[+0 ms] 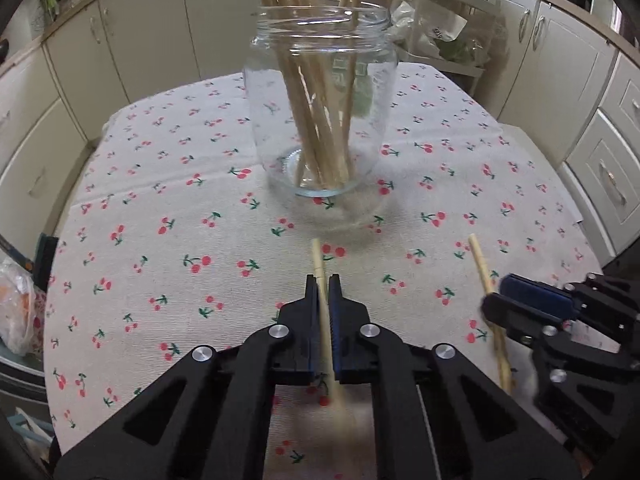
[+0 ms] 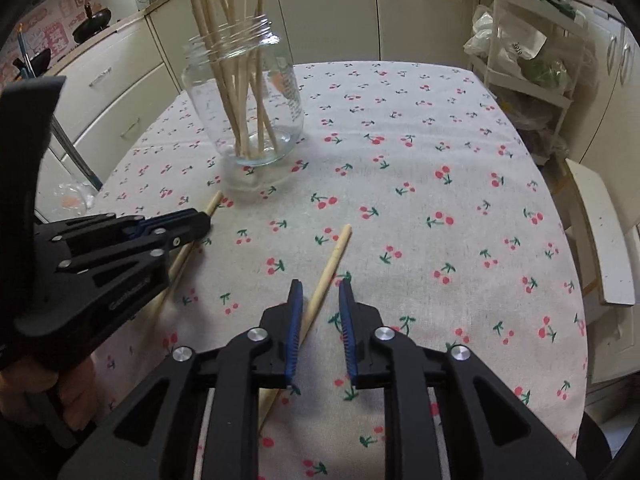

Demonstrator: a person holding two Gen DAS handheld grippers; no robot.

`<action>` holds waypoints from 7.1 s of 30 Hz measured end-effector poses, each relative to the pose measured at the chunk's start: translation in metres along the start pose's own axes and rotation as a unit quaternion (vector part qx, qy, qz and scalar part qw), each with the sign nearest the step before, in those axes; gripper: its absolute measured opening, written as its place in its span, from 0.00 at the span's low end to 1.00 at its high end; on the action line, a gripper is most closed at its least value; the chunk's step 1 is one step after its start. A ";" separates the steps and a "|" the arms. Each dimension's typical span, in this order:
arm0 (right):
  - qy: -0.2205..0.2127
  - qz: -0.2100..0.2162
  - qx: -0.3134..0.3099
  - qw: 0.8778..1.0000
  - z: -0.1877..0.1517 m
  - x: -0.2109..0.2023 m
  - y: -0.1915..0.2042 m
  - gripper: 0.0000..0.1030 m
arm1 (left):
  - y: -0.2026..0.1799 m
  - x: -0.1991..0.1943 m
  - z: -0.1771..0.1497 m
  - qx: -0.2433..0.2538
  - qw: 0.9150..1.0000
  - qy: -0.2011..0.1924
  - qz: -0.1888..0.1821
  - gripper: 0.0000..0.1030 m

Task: Organize utensils
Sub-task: 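Grasp a wooden stick with the left gripper while the right grasps another, then lift the left gripper's stick over the jar and lower it in, then lift the right gripper's stick over the jar and lower it in, then open both grippers and withdraw from the jar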

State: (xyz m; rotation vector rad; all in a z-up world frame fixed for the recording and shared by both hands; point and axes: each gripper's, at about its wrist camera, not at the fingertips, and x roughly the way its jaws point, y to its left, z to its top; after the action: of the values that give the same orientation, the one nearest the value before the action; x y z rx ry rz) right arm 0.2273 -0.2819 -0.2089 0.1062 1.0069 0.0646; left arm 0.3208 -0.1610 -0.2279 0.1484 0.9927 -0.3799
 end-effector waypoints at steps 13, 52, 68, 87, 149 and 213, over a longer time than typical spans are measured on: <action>-0.004 0.002 -0.005 1.000 -0.001 0.001 -0.003 0.09 | 0.038 -0.097 0.019 -0.049 0.980 -0.167 -0.099 0.04; -0.045 0.073 0.083 0.993 -0.008 0.002 -0.027 0.07 | 0.019 -0.106 0.157 -0.139 0.871 -0.470 0.033 0.05; -0.043 0.066 0.075 0.994 -0.006 0.002 -0.026 0.07 | 0.009 -0.097 0.138 -0.114 0.863 -0.488 0.061 0.05; -0.035 0.069 0.080 0.994 -0.004 0.002 -0.027 0.07 | 0.000 -0.090 0.117 -0.045 0.891 -0.448 0.057 0.06; -0.460 0.010 0.181 0.869 0.169 -0.033 0.019 0.06 | 0.139 -0.109 -0.026 -0.249 0.927 -0.280 -0.002 0.61; -0.149 -0.065 0.056 0.985 0.018 -0.110 0.037 0.93 | 0.084 -0.188 -0.016 -0.156 0.960 -0.219 0.077 0.87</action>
State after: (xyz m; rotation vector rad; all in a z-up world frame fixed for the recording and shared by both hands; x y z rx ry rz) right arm 0.1842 -0.2577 -0.1025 0.1480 0.7156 -0.1254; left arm 0.2486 -0.0330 -0.0829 -0.1414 0.5852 -0.1000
